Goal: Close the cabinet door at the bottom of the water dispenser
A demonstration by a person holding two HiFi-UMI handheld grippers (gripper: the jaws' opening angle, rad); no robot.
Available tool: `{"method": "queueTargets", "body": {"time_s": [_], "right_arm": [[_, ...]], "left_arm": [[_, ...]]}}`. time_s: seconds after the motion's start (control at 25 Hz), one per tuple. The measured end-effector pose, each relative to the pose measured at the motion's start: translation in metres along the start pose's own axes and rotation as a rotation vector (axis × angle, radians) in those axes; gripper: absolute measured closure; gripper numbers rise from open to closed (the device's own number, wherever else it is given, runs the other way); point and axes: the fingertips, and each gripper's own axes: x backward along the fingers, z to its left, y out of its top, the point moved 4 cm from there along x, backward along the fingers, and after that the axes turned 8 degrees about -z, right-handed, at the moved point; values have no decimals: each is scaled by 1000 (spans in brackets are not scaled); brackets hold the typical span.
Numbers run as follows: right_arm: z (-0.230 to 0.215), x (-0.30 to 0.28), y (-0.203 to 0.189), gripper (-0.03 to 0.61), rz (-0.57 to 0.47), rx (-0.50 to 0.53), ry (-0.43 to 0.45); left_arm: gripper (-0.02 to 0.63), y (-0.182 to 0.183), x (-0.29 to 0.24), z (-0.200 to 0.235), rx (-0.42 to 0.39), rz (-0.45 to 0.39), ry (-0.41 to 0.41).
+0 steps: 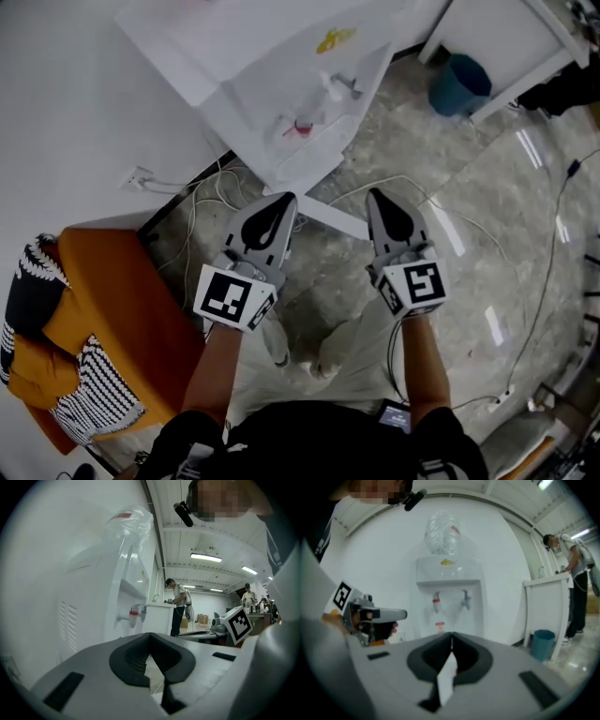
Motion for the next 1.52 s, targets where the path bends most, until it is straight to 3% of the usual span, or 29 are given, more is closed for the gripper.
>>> {"method": "queueTargets", "body": {"time_s": [0.32, 0.84, 1.12, 1.52], "right_arm": [[-10, -6, -44, 545, -13, 15, 12], [-7, 4, -82, 545, 23, 74, 66], [-1, 6, -100, 543, 87, 153, 107], [27, 8, -126, 537, 240, 345, 263]], "left_arm": [[606, -55, 5, 11, -27, -10, 20], [606, -102, 6, -1, -75, -34, -10], [606, -124, 11, -8, -102, -13, -5], [606, -142, 8, -9, -93, 25, 1]]}}
